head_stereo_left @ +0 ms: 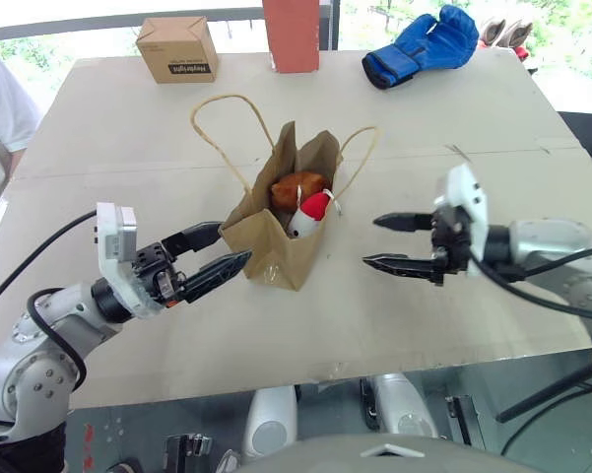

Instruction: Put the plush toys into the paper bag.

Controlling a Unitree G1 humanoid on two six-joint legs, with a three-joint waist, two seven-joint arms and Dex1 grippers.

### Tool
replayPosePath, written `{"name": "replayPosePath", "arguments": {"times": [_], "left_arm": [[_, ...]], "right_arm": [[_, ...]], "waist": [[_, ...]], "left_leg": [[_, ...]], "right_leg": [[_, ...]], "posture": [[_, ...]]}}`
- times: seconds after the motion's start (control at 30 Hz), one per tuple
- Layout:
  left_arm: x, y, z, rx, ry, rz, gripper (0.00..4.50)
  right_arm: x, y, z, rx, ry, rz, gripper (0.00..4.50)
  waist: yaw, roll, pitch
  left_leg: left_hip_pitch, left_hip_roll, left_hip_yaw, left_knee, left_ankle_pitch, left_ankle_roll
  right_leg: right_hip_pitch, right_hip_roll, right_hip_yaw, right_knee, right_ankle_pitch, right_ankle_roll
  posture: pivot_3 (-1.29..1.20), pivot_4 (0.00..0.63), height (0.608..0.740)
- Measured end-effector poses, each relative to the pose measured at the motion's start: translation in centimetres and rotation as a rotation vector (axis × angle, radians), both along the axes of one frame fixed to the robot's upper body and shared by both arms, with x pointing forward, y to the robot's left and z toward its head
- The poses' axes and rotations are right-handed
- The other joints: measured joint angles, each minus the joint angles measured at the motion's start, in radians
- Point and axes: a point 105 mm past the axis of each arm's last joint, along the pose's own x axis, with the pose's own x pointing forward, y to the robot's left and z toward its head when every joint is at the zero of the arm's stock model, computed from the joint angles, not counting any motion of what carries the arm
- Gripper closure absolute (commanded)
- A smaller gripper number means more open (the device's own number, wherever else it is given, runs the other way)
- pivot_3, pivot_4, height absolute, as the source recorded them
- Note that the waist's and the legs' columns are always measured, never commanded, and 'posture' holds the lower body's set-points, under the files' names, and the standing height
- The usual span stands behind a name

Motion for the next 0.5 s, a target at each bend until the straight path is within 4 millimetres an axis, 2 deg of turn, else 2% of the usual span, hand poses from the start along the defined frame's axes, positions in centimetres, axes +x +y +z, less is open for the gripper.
{"name": "replayPosePath", "arguments": {"times": [0.07, 0.13, 0.2, 0.27, 0.3, 0.4, 0.5], "left_arm": [[-0.1, -1.0, -0.2, 0.011, -0.015, 0.004, 0.00], [-0.1, -1.4, -0.4, 0.014, -0.016, 0.021, 0.00], [0.1, -1.6, -0.6, 0.033, -0.018, 0.046, 0.00], [0.1, -1.8, -0.7, 0.040, -0.022, 0.051, 0.00], [0.3, -1.8, -0.8, 0.047, -0.030, 0.084, 0.00], [0.5, -3.3, -1.2, 0.074, -0.060, 0.157, 0.00], [1.6, -3.5, -1.1, 0.086, -0.107, 0.255, 0.00]], "right_arm": [[0.5, 2.5, -1.0, 0.048, 0.000, 0.032, 4.20], [0.8, 3.9, -0.8, 0.071, -0.022, 0.055, 4.39], [1.2, 5.4, 0.0, 0.112, -0.057, 0.077, 4.39], [1.3, 5.9, 0.3, 0.122, -0.069, 0.091, 4.39], [1.3, 6.3, 0.2, 0.121, -0.071, 0.107, 4.39], [1.6, 8.0, -0.5, 0.137, -0.051, 0.153, 4.39], [2.1, 8.9, -0.9, 0.146, -0.049, 0.168, 4.39]], "waist": [[-0.002, 0.001, 0.000], [0.000, 0.000, 0.000], [0.002, 0.000, 0.000], [0.006, 0.000, 0.000], [0.008, 0.000, 0.000], [0.004, 0.000, 0.000], [0.006, 0.000, 0.000]], "left_leg": [[-0.001, 0.000, 0.001, 0.000, 0.000, 0.000], [-0.001, 0.000, 0.000, 0.000, 0.000, 0.000], [-0.001, 0.000, -0.001, 0.000, 0.000, 0.000], [-0.002, 0.000, -0.001, 0.000, 0.000, 0.000], [-0.001, 0.000, -0.001, 0.000, 0.000, 0.000], [-0.001, 0.000, -0.001, 0.000, 0.000, 0.000], [0.000, 0.000, -0.002, 0.001, 0.000, 0.000]], "right_leg": [[0.000, 0.000, 0.001, 0.001, 0.000, 0.000], [0.000, 0.000, 0.001, 0.001, 0.001, 0.000], [0.000, 0.001, 0.001, 0.001, 0.001, 0.001], [0.000, 0.001, 0.000, 0.001, 0.001, 0.001], [0.000, 0.001, 0.000, 0.001, 0.001, 0.001], [0.000, 0.001, 0.000, 0.002, 0.001, 0.001], [0.001, 0.002, 0.000, 0.003, 0.001, 0.001]], "posture": [[0.00, 0.150, 0.740], [0.00, 0.150, 0.740], [0.00, 0.150, 0.740], [0.00, 0.150, 0.740], [0.00, 0.150, 0.740], [0.00, 0.150, 0.740], [0.00, 0.150, 0.740]]}}
